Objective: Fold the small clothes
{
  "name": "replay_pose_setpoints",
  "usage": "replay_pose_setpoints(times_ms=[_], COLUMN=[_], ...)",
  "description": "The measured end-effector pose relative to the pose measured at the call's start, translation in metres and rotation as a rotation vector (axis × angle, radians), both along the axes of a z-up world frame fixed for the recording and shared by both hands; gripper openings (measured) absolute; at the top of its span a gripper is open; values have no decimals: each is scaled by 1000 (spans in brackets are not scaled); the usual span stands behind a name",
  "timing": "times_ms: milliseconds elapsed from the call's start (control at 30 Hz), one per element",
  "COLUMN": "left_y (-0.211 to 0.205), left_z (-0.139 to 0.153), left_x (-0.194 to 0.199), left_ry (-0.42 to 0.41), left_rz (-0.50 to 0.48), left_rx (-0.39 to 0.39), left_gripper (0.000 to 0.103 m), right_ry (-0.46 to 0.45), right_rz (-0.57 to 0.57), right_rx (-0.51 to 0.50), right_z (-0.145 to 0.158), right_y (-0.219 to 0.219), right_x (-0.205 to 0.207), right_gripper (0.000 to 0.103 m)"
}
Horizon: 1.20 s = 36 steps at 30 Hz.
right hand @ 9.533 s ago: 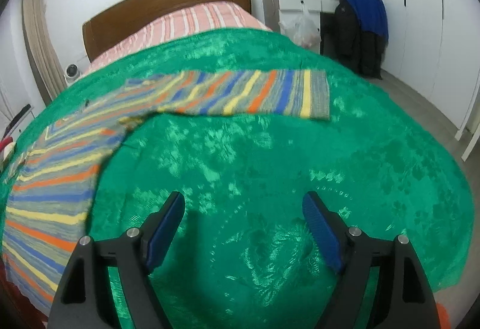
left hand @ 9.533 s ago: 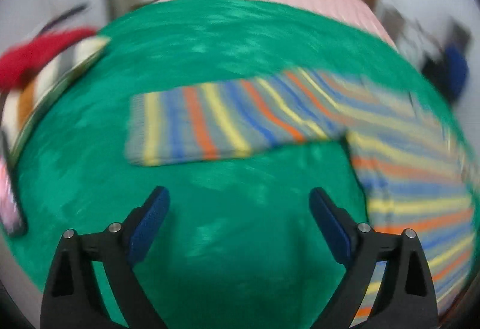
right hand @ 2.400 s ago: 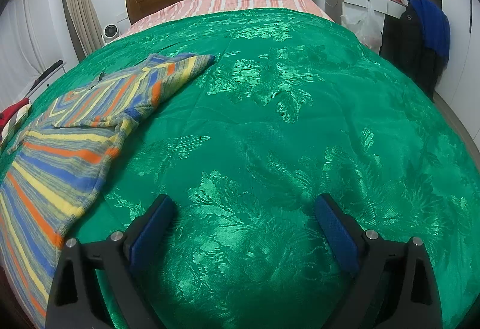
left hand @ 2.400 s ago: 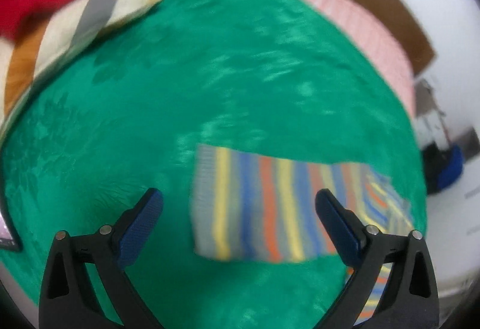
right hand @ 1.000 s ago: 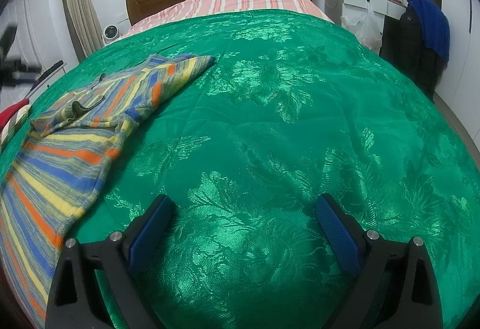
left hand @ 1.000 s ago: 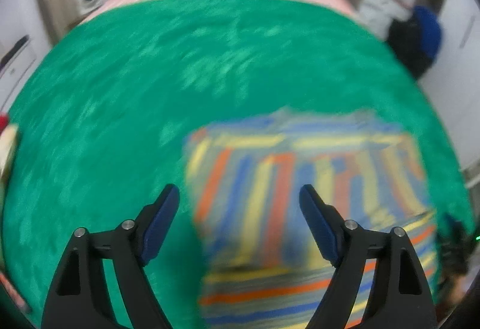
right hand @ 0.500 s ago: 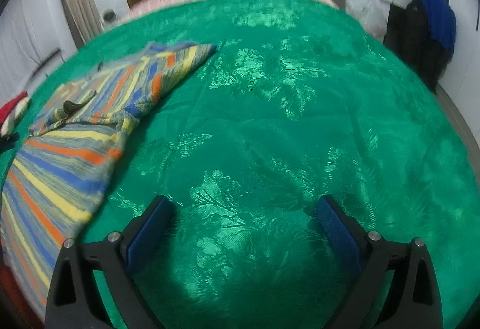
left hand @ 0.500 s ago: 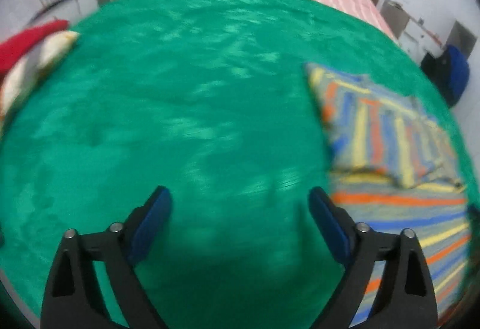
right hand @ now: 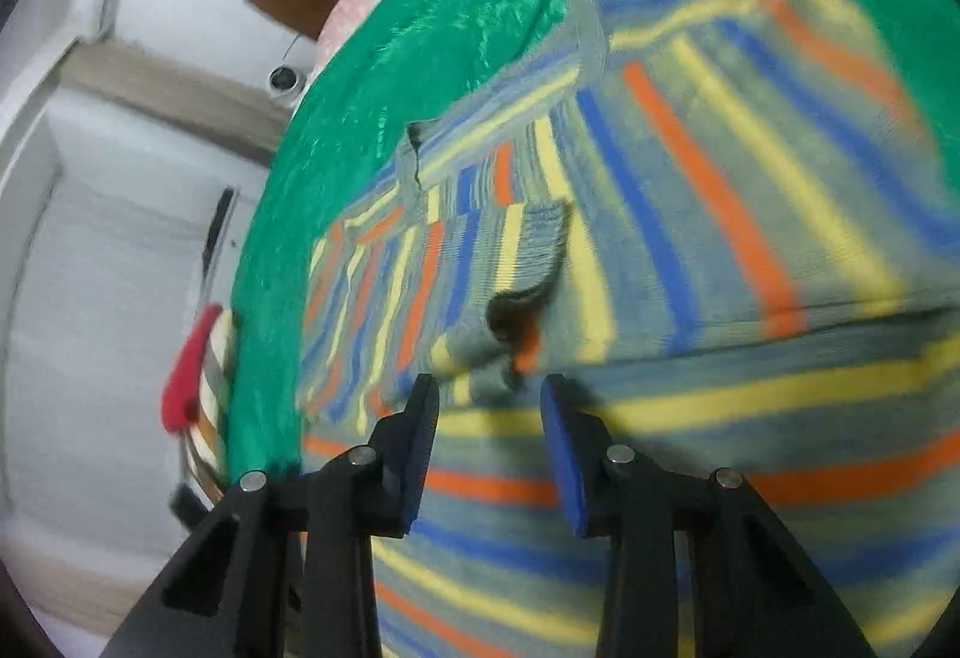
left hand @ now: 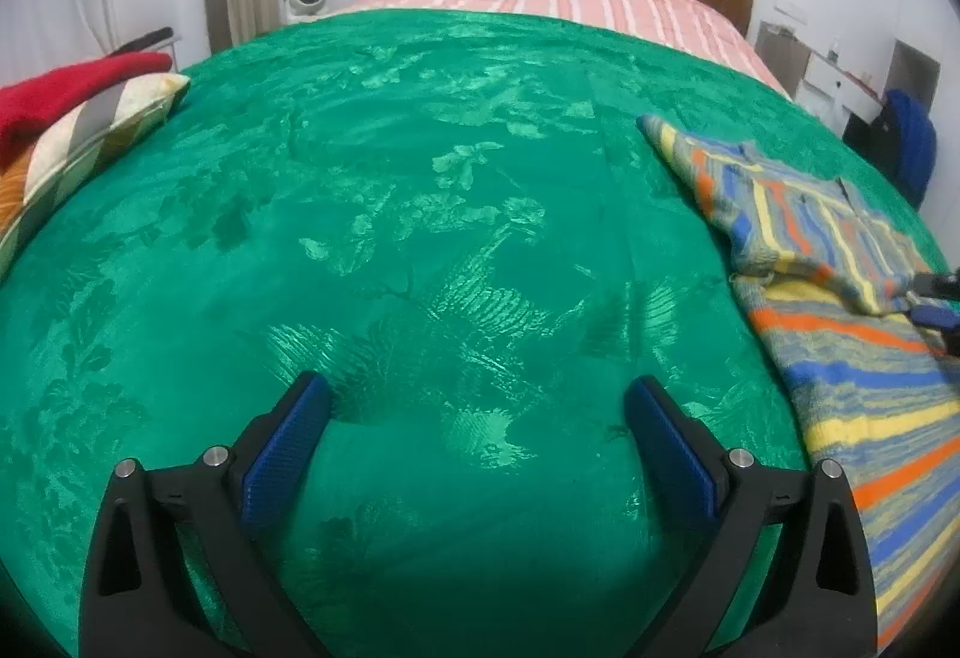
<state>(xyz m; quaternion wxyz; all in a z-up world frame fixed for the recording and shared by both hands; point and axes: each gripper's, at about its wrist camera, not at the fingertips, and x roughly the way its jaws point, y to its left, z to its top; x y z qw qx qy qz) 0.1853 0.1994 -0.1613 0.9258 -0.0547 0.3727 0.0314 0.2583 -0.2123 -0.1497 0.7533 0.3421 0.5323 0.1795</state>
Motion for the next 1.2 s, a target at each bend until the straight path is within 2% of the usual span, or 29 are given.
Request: replay_pose_setpoints(times_ms=[67, 167, 300, 367, 433, 500, 667, 733, 800, 833, 867, 967, 1033, 1100, 1133, 1167, 1200], left_y=[3, 3, 2, 2, 2, 2, 3, 3, 4, 4, 4, 3, 3, 3, 3, 3, 3], left_z=[-3, -5, -5, -6, -6, -5, -5, -5, -5, -5, -5, -6, -6, -6, -6, -6, -6], left_x=[5, 6, 8, 7, 8, 7, 6, 6, 6, 6, 6, 6, 6, 7, 7, 7, 7], left_ry=[-2, -6, -5, -6, -6, -8, -11, -13, -15, -16, -17, -20, -20, -20, -20, -20, -21], left_rz=[0, -1, -2, -1, -1, -1, -1, -2, -4, -4, -3, -3, -2, -2, -2, -2, -2], left_rx=[0, -2, 7, 6, 9, 8, 6, 2, -3, -4, -4, -5, -3, -3, -3, -2, -1], left_gripper=[100, 101, 101, 101, 101, 101, 101, 101, 101, 101, 101, 101, 101, 101, 101, 101, 101], right_ry=[20, 49, 94, 39, -38, -54, 57, 66, 41, 22, -27, -151, -188, -167, -113, -90, -93], right_rz=[-21, -61, 13, 42, 37, 34, 27, 4, 1, 13, 32, 52, 39, 69, 92, 97, 86], right_rx=[-8, -78, -160, -190, -205, -208, -249, -193, -119, -108, -134, -231, -279, -323, -341, -349, -344], right_z=[-7, 1, 5, 21, 36, 40, 4, -7, -9, -7, 2, 30, 38, 26, 11, 6, 5], right_y=[8, 7, 8, 4, -3, -9, -13, -13, -14, -12, -8, 3, 4, 10, 13, 10, 7], right_x=[4, -14, -14, -8, 4, 22, 70, 76, 79, 79, 79, 80, 87, 97, 103, 103, 100], right_gripper=[4, 4, 8, 13, 14, 14, 14, 14, 17, 10, 4, 4, 4, 9, 19, 24, 24])
